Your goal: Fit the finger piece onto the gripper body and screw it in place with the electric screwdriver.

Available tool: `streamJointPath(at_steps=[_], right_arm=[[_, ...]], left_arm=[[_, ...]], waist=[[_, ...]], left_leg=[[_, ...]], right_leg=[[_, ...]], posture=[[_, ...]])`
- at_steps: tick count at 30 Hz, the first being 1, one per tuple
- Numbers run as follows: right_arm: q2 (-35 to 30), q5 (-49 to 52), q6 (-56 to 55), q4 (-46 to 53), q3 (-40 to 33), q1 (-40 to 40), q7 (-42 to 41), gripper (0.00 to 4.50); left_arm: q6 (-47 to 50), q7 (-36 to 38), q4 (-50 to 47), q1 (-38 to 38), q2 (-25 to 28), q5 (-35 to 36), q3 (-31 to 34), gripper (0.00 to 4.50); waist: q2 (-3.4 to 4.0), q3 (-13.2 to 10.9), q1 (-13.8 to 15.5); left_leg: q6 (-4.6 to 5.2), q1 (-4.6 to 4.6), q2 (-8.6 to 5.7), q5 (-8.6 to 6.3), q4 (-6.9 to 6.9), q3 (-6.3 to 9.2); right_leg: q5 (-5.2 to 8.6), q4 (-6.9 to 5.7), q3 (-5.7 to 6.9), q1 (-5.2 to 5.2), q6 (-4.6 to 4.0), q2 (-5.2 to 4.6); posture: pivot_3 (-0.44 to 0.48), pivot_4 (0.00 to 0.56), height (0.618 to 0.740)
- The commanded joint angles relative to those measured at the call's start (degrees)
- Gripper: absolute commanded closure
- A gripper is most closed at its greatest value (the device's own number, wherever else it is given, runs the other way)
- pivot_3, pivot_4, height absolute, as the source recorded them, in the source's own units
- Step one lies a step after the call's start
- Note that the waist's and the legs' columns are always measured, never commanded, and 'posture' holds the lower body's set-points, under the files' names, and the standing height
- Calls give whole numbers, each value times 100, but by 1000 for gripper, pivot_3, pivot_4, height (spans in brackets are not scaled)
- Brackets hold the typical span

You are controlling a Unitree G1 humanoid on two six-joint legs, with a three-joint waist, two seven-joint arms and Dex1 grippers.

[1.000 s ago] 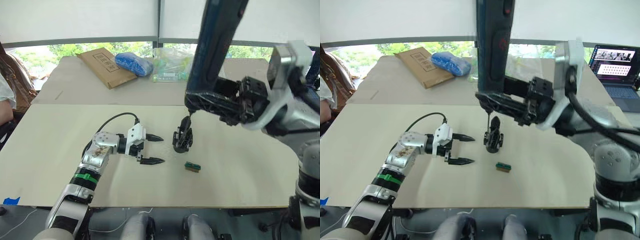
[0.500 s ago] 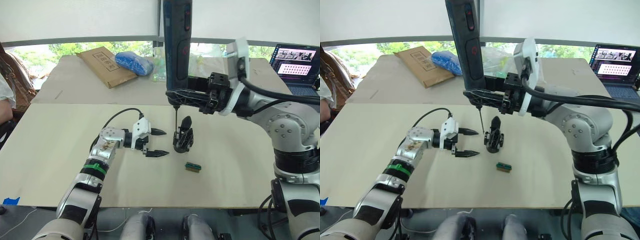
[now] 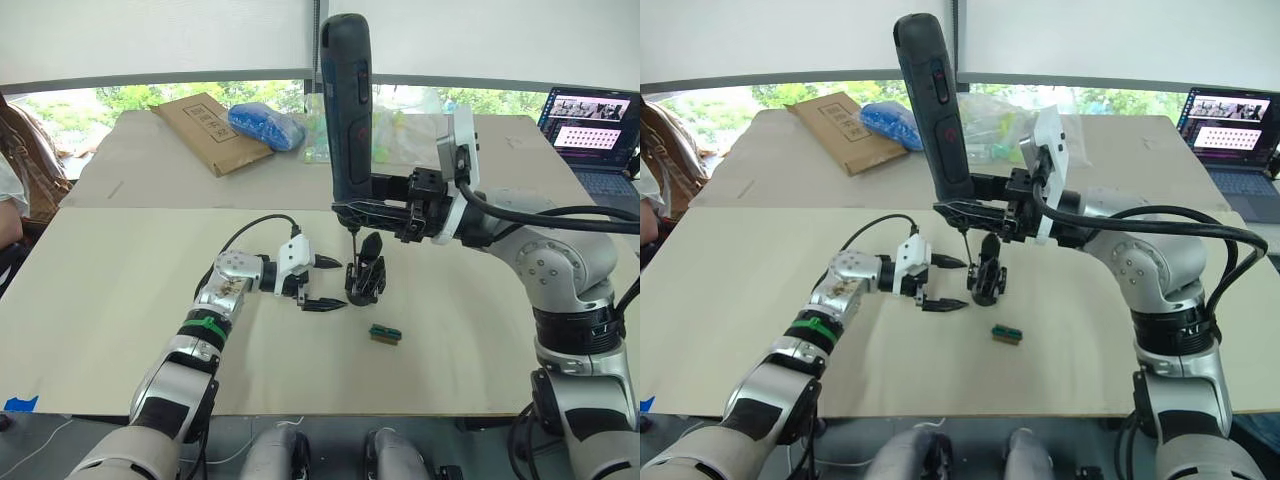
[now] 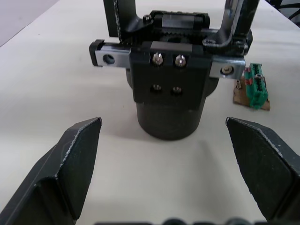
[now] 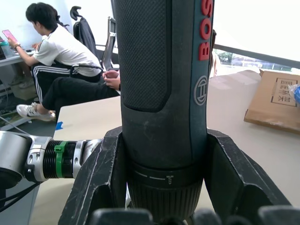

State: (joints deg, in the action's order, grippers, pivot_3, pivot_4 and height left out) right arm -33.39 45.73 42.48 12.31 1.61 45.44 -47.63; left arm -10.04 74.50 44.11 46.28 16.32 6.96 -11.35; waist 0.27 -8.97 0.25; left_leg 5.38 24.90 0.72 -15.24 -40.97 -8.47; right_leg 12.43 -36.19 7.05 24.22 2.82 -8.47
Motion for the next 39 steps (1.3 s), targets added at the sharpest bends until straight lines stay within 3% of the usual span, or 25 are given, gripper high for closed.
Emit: streamJointPath(at_steps=[1, 39], right_arm=[[19, -54, -264, 260, -266, -16, -43, 2610], [82, -476, -520, 203, -266, -231, -380, 2610]], left_arm=[[-158, 24, 14, 137, -21, -10, 50, 0], [-214, 147, -38, 206, -58, -59, 11, 0]], waist=[[0, 0, -3], [0, 0, -34]], left_leg=[[0, 0, 0, 0, 0, 0], [0, 0, 0, 0, 0, 2]], right_leg=[[0, 0, 0, 0, 0, 0], [0, 0, 0, 1, 0, 0]], posture=[[0, 150, 732], [0, 150, 732]])
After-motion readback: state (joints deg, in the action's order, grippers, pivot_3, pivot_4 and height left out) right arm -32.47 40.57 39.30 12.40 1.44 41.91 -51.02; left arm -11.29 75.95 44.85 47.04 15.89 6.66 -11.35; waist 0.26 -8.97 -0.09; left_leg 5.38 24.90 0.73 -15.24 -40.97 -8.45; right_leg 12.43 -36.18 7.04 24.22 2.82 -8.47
